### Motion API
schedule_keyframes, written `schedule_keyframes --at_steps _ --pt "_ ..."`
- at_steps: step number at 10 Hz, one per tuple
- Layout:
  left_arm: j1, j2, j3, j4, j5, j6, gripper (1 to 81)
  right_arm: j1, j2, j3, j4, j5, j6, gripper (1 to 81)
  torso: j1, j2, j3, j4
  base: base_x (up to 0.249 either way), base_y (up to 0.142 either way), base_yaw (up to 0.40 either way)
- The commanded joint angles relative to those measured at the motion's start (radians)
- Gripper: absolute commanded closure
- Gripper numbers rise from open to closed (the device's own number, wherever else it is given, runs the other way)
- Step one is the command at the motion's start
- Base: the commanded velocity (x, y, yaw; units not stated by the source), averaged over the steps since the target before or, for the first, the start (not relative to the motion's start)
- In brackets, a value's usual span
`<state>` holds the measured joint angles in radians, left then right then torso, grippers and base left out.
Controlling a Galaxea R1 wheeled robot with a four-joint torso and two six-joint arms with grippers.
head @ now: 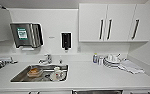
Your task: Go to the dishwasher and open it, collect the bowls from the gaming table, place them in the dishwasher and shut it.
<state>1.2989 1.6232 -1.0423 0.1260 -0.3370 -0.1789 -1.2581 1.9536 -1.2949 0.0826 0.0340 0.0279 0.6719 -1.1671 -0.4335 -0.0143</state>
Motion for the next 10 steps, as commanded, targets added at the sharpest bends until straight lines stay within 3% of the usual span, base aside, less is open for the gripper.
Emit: schedule_keyframes --at_steps 1,2,3,5,6,10 --pt "-0.132 -0.089 0.027 0.024 0.058 -0.042 1.0 0.077 -0.055 0.02 0.012 -0.034 0.003 1.0 0.064 -0.098 0.0 0.0 0.0 0.0 0.0" --pt "-0.137 -0.1 0.041 0.026 0.056 -0.045 1.0 0.078 -0.055 0.019 0.013 -0.034 0.004 1.0 0.085 -0.132 0.0 0.0 0.0 0.0 0.0" --pt "-0.138 -0.118 0.068 0.055 0.055 -0.045 1.0 0.078 -0.057 0.019 0.011 -0.034 0.012 1.0 0.106 -0.166 0.0 0.0 0.0 0.0 0.0" --pt "-0.138 -0.152 0.13 0.112 0.049 -0.045 1.0 0.088 -0.06 0.02 0.011 -0.037 0.024 1.0 0.147 -0.232 -0.095 0.0 0.0 0.0 0.0" --pt "-0.138 -0.166 0.157 0.148 0.049 -0.045 1.0 0.088 -0.063 0.023 0.01 -0.037 0.035 1.0 0.165 -0.263 -0.1 0.0 0.0 0.0 0.0" --pt "-0.14 -0.166 0.15 0.156 0.042 -0.045 1.0 0.091 -0.068 0.028 0.009 -0.045 0.037 1.0 0.246 -0.391 -0.214 0.0 0.0 0.0 0.0"
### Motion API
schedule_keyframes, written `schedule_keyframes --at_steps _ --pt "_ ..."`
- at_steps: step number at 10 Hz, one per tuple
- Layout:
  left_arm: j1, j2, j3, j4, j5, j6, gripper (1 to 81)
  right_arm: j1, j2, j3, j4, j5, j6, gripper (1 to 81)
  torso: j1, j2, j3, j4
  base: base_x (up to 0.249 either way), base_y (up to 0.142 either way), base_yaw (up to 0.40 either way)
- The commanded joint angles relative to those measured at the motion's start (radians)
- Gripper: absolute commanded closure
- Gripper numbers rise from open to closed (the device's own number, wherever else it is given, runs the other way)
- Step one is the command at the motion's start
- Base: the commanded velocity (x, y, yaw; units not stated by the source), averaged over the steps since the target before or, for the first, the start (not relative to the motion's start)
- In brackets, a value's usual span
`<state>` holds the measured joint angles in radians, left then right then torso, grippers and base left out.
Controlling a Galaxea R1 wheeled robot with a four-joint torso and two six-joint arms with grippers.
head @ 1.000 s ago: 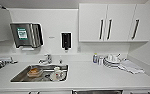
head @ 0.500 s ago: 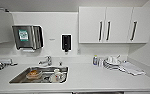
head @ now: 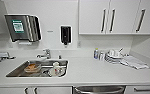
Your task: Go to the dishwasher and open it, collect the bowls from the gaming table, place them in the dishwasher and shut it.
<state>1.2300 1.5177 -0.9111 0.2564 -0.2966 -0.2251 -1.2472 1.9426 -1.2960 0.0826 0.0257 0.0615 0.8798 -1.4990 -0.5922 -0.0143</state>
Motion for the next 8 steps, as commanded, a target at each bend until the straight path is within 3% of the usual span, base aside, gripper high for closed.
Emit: schedule_keyframes --at_steps 1,2,3,4,7,8 --pt "-0.071 -0.06 0.015 0.026 0.002 0.001 1.0 0.08 -0.063 0.038 0.009 -0.035 0.003 1.0 0.061 -0.096 -0.09 0.0 0.0 0.0 0.0" --pt "-0.071 -0.062 0.014 0.026 0.001 0.001 1.0 0.082 -0.067 0.043 0.008 -0.035 0.003 1.0 0.084 -0.131 -0.086 0.0 0.0 0.0 0.0" --pt "-0.069 -0.063 0.012 0.036 -0.01 0.001 1.0 0.085 -0.069 0.044 0.008 -0.035 0.003 1.0 0.172 -0.267 -0.064 0.0 0.0 0.0 0.0" --pt "-0.074 -0.06 0.005 0.049 -0.015 0.0 1.0 0.085 -0.069 0.044 0.008 -0.035 0.003 1.0 0.057 -0.089 -0.082 0.0 0.0 0.0 0.0" --pt "-0.091 0.0 -0.094 0.053 -0.012 -0.079 1.0 0.085 -0.066 0.041 0.008 -0.035 0.003 1.0 0.07 -0.106 -0.097 0.0 0.0 0.0 0.0" --pt "-0.091 0.012 -0.101 0.061 -0.012 -0.079 1.0 0.085 -0.069 0.041 0.008 -0.035 0.003 1.0 0.071 -0.105 -0.098 0.0 0.0 0.0 0.0"
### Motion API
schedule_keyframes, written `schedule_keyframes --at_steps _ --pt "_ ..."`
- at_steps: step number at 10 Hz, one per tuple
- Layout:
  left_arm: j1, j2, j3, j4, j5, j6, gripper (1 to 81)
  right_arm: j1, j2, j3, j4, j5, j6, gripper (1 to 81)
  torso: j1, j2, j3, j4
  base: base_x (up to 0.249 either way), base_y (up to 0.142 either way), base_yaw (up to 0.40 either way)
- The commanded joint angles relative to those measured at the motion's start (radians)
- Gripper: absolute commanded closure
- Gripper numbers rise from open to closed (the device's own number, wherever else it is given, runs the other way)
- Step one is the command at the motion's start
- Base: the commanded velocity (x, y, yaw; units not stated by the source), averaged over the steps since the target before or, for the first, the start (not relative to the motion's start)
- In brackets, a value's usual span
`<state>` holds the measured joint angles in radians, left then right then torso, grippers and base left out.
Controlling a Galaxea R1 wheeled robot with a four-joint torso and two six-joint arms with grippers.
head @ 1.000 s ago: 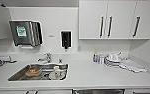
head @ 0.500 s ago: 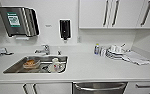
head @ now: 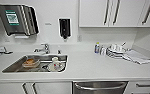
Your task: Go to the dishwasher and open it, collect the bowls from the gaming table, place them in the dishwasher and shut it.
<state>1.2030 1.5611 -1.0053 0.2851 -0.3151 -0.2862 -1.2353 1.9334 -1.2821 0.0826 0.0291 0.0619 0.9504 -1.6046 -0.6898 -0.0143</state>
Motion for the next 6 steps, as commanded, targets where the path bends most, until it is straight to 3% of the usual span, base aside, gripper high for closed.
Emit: schedule_keyframes --at_steps 1,2,3,4,6 --pt "-0.068 -0.037 -0.006 0.086 -0.019 -0.027 1.0 0.073 -0.057 0.022 0.008 -0.038 0.003 1.0 0.0 0.0 0.0 0.0 0.0 0.0 0.0" --pt "-0.085 -0.048 -0.007 0.1 -0.062 -0.059 1.0 0.073 -0.052 0.014 0.008 -0.038 0.003 1.0 0.0 0.0 0.0 0.0 0.0 0.0 0.0" --pt "-0.136 -0.057 -0.018 0.12 -0.061 -0.104 1.0 0.073 -0.049 0.005 0.009 -0.038 0.003 1.0 0.0 0.0 0.0 0.0 0.0 0.0 0.0" --pt "-0.18 -0.073 -0.015 0.169 -0.036 -0.171 1.0 0.073 -0.046 0.003 0.009 -0.038 0.003 1.0 0.0 0.0 0.0 0.0 0.0 0.0 0.0" --pt "-0.259 -0.128 0.005 0.316 -0.032 -0.337 1.0 0.088 -0.038 0.003 0.009 -0.038 0.004 1.0 0.0 0.0 0.0 0.0 0.0 0.0 0.0"
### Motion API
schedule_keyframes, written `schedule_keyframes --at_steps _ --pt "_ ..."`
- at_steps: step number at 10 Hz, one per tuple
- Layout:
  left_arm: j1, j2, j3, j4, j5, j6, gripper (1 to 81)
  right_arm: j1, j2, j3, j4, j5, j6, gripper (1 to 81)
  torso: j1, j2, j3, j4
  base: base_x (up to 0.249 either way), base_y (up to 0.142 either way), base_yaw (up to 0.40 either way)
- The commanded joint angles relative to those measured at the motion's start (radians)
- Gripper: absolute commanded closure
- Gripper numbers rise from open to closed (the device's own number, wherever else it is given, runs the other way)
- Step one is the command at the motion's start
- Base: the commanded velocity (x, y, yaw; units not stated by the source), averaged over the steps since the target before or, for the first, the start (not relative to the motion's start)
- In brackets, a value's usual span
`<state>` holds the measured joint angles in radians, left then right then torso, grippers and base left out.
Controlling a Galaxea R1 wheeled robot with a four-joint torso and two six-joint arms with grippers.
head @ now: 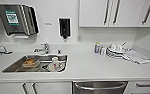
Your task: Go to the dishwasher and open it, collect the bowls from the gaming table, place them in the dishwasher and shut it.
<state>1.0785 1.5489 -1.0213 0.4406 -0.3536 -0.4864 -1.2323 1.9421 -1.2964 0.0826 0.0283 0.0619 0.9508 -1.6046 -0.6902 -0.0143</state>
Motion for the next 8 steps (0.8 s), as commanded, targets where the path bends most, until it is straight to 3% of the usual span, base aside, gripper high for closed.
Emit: schedule_keyframes --at_steps 1,2,3,4,5,8 --pt "-0.165 -0.139 0.029 0.263 0.004 -0.243 1.0 0.095 -0.047 0.02 0.011 -0.039 0.004 1.0 0.0 0.0 0.0 0.0 0.0 0.0 0.0" --pt "-0.189 -0.139 0.026 0.346 0.005 -0.332 1.0 0.115 -0.044 0.029 0.013 -0.045 0.007 1.0 0.0 0.0 0.0 0.0 0.0 0.0 0.0" --pt "-0.196 -0.13 0.021 0.396 0.007 -0.378 1.0 0.144 -0.044 0.04 0.041 -0.081 0.045 1.0 0.0 0.0 0.0 0.0 0.0 0.0 0.0" --pt "-0.196 -0.119 0.015 0.417 0.005 -0.4 1.0 0.206 -0.035 0.042 0.06 -0.158 0.082 1.0 0.0 0.0 0.0 0.0 0.0 0.0 0.0" --pt "-0.196 -0.113 0.013 0.417 0.004 -0.402 1.0 0.258 -0.024 0.045 0.069 -0.225 0.12 1.0 0.0 0.0 0.0 0.0 0.0 0.0 0.0" --pt "-0.196 -0.092 0.001 0.417 0.002 -0.402 1.0 0.404 -0.015 0.068 0.082 -0.33 0.278 1.0 0.0 0.0 -0.001 0.0 0.0 0.0 0.0"
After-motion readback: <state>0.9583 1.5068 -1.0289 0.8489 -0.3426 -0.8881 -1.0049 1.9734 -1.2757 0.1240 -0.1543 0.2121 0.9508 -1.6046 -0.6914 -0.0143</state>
